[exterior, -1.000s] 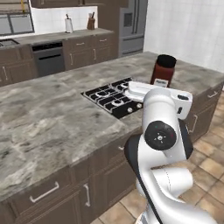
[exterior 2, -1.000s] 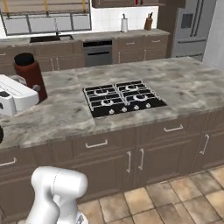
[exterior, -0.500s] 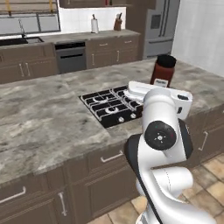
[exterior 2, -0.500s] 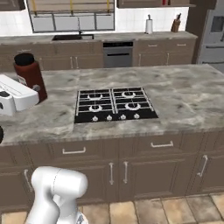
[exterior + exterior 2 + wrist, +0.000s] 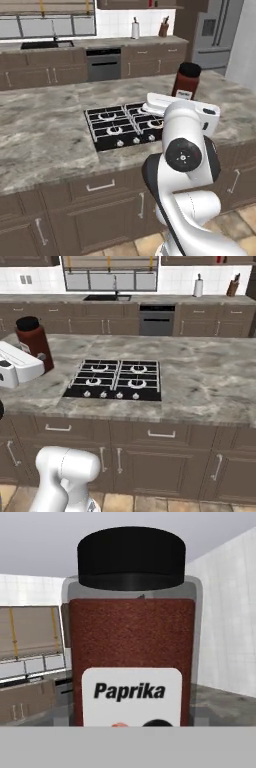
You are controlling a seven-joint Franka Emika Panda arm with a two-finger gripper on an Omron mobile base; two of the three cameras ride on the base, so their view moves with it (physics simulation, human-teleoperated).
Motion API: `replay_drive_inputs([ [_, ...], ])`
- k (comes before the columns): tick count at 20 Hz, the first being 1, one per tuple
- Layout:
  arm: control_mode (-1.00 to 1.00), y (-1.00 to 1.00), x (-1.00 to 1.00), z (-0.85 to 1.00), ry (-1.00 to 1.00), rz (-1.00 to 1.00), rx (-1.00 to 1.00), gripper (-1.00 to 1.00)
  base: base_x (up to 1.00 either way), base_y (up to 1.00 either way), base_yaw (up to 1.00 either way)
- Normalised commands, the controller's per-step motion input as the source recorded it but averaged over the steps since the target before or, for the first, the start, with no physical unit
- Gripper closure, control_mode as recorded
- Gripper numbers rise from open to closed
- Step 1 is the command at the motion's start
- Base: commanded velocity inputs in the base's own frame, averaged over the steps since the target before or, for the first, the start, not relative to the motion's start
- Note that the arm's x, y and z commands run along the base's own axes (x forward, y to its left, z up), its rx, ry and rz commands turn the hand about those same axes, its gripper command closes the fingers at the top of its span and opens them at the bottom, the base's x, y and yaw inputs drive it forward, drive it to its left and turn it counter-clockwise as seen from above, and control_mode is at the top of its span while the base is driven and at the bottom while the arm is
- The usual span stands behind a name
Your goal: Collect the paprika, ketchup, and shaker from the cabinet and place them next to the stove.
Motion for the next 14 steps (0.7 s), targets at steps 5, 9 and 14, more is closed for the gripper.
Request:
replay_drive_inputs([
  [5,1.00,0.00,0.00,0.00,0.00,0.00,0.00,1.00,0.64,-0.71,0.35],
  [9,1.00,0.00,0.00,0.00,0.00,0.00,0.00,1.00,0.68,-0.69,0.35],
  [14,-1.00,-0.35,0.18,-0.01,0.00,0.11,0.05,1.00,0.29,-0.49,0.19],
])
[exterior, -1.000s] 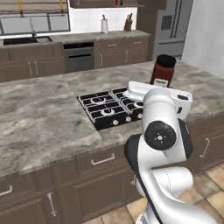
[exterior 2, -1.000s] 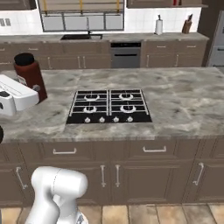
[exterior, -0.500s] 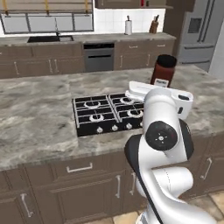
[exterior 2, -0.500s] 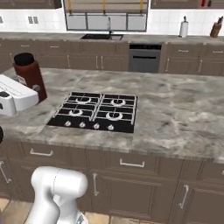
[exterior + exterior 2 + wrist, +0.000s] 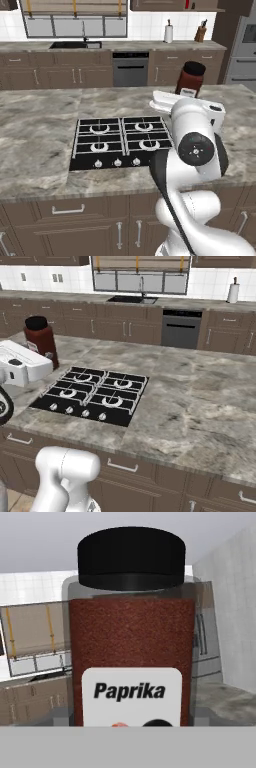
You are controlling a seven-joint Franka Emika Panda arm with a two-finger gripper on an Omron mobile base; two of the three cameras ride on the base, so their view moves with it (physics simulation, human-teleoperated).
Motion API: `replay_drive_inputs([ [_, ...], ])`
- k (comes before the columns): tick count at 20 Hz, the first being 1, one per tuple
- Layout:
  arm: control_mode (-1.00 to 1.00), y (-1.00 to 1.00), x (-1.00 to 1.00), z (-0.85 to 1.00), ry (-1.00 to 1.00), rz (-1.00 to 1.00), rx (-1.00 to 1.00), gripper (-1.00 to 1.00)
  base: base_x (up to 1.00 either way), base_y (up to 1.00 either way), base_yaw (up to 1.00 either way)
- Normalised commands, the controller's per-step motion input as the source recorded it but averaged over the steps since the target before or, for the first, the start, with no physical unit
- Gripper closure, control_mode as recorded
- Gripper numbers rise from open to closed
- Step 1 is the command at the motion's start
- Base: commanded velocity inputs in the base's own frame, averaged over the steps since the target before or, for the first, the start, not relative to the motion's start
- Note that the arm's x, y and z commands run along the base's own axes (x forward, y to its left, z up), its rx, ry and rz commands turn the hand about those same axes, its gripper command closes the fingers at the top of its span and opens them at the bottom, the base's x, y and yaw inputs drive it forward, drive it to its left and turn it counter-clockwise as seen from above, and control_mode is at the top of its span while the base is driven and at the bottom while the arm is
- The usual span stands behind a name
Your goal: Collect the paprika, ketchup, and shaker from the cabinet and place them next to the stove.
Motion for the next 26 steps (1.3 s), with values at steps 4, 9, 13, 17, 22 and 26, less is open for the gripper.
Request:
replay_drive_inputs([
  [4,-1.00,-0.91,0.32,-0.04,0.00,0.28,0.12,1.00,0.00,0.00,0.00],
  [9,-1.00,-0.79,0.15,-0.14,-0.03,0.31,0.08,1.00,0.00,0.00,0.00],
  [13,-1.00,-0.62,0.23,-0.14,-0.04,0.31,0.03,1.00,0.00,0.00,0.00],
  [17,-1.00,-0.50,0.59,-0.13,0.06,0.28,0.01,1.00,0.00,0.00,0.00],
  [22,-1.00,-0.58,0.56,-0.30,0.05,0.34,0.00,1.00,0.00,0.00,0.00],
  [26,-1.00,-0.46,0.48,-0.51,0.00,0.37,0.00,1.00,0.00,0.00,0.00],
])
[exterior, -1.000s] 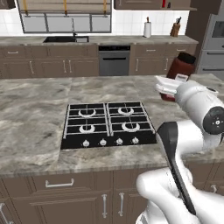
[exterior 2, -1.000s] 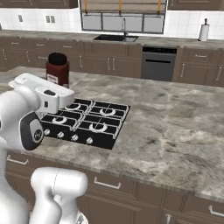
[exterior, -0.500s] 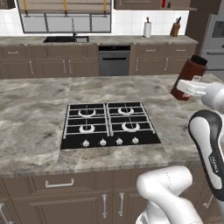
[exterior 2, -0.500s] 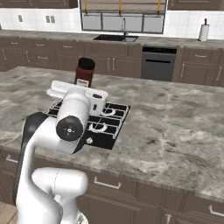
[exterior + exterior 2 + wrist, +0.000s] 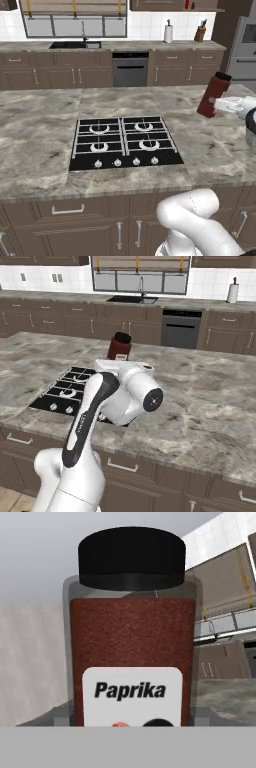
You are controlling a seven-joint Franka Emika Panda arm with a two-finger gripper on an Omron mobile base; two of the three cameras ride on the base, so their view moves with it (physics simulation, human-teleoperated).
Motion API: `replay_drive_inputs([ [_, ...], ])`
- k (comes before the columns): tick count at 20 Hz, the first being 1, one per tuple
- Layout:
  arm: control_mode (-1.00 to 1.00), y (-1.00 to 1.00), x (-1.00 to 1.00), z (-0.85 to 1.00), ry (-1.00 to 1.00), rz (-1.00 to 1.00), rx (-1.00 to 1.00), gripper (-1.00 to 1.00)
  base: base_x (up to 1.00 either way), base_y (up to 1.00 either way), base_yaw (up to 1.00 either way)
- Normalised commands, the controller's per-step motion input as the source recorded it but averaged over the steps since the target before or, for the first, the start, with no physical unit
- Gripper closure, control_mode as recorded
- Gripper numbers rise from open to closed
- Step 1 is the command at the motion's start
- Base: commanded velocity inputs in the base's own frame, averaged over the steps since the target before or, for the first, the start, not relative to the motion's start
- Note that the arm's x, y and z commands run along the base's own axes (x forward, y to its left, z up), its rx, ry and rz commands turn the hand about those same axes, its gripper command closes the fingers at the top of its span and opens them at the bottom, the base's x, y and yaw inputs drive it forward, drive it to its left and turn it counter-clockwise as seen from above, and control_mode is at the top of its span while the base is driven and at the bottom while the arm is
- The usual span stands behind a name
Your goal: Collect the paprika, ketchup, and shaker from the cabinet and place them next to the stove.
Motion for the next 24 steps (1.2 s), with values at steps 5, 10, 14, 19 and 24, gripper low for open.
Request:
replay_drive_inputs([
  [5,-1.00,-0.48,0.54,-0.62,0.00,0.36,-0.05,1.00,0.00,0.00,0.00],
  [10,-1.00,-0.53,0.78,-0.63,0.00,0.40,-0.10,1.00,0.00,0.00,0.00],
  [14,-1.00,-0.51,0.65,-0.53,-0.01,0.34,-0.13,1.00,0.00,0.00,0.00],
  [19,-1.00,-0.33,0.51,-0.47,-0.05,0.25,-0.11,1.00,0.00,0.00,0.00],
  [24,-1.00,-0.02,0.43,-0.54,-0.09,0.13,-0.14,1.00,0.00,0.00,0.00],
])
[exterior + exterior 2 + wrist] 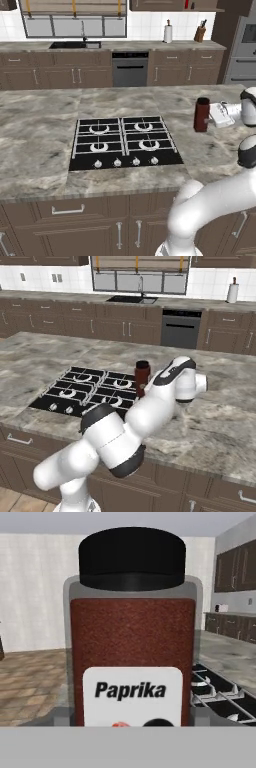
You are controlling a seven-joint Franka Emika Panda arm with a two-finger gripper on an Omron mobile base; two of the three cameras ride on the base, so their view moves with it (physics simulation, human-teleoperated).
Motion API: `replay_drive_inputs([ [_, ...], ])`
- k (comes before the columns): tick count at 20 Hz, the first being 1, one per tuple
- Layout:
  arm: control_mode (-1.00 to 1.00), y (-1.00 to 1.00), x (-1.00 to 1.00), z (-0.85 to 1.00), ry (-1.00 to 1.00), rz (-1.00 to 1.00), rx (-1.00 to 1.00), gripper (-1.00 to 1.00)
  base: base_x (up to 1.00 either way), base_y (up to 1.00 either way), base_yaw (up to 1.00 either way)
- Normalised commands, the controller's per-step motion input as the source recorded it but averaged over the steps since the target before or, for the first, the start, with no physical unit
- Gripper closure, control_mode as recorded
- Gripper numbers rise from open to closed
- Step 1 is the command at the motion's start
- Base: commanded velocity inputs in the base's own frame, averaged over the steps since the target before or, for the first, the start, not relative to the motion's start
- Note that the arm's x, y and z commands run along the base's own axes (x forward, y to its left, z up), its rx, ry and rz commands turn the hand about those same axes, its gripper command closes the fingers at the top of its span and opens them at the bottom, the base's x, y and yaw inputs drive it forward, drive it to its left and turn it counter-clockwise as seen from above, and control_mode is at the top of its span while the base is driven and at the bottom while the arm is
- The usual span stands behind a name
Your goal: Collect the paprika, ketchup, and shaker from the cabinet and place them next to the stove.
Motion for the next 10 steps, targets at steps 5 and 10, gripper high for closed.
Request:
replay_drive_inputs([
  [5,-1.00,0.00,0.43,-0.51,-0.02,0.02,-0.10,1.00,0.00,0.00,0.00],
  [10,-1.00,0.00,0.50,-0.53,0.00,0.00,-0.04,1.00,0.00,0.00,0.00],
])
